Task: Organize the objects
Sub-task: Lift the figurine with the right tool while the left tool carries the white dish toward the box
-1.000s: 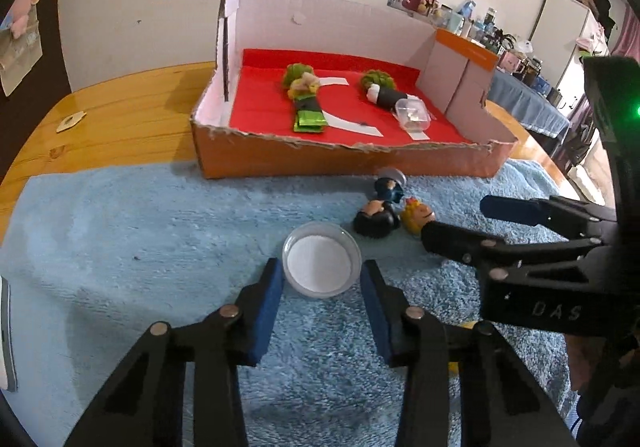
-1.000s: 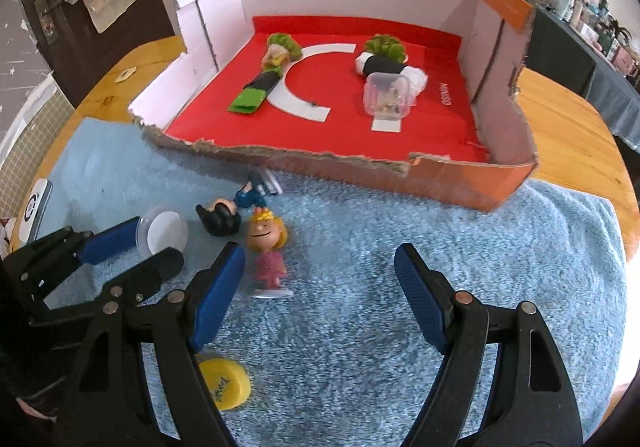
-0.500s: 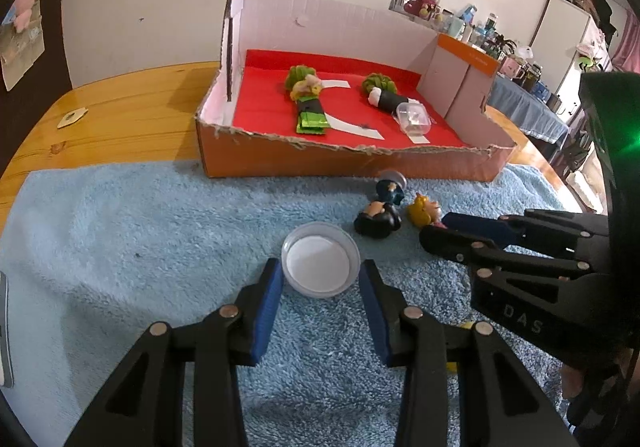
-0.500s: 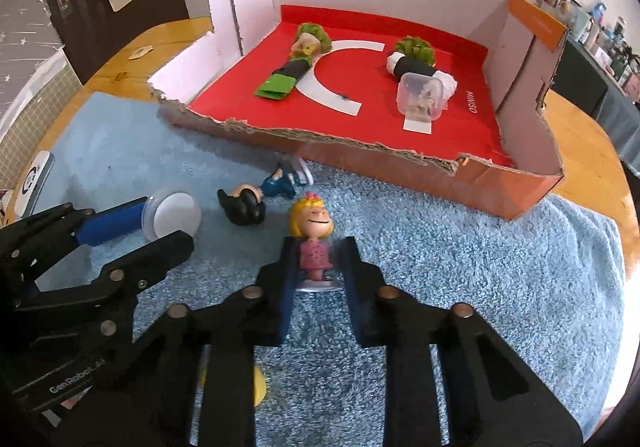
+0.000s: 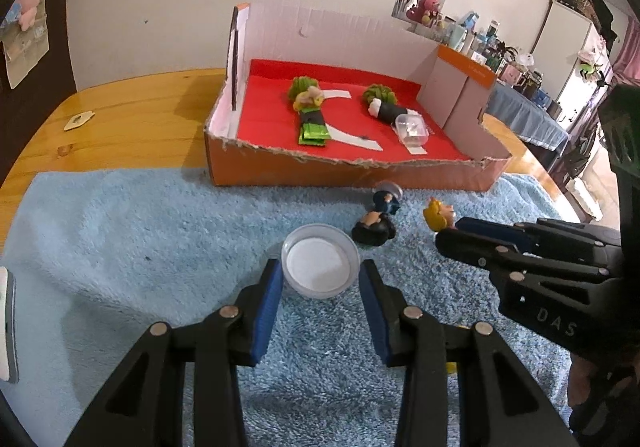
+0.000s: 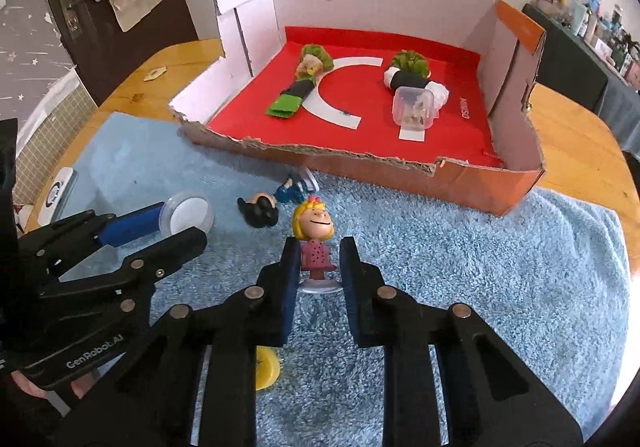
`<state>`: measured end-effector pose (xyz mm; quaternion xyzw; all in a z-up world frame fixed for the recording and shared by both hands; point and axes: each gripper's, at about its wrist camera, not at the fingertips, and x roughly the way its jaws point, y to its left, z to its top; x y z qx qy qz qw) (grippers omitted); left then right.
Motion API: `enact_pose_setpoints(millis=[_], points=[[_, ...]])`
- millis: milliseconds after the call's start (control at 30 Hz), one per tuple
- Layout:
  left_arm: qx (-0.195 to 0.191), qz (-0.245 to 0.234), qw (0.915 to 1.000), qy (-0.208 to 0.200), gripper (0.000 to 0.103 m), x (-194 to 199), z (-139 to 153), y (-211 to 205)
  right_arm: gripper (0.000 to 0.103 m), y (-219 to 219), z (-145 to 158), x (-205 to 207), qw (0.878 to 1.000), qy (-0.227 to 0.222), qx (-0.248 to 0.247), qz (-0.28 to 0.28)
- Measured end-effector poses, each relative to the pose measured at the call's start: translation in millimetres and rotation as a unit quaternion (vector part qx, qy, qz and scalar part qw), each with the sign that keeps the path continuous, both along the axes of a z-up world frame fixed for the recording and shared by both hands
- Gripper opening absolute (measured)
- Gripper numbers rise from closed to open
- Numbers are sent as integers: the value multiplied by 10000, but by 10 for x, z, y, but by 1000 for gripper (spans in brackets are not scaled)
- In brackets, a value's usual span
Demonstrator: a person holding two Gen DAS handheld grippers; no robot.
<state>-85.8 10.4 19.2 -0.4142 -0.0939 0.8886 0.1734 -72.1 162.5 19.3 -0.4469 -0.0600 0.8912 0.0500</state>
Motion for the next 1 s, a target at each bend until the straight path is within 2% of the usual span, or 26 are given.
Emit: enact_pose_setpoints(millis=[500, 1000], points=[[115, -26, 9992, 374, 42, -32, 341, 13, 19, -103, 338, 92, 9992, 347, -110, 148], [166, -47, 9984, 533, 42, -323, 571, 85, 19, -22, 601, -13, 9983, 561, -98, 96]])
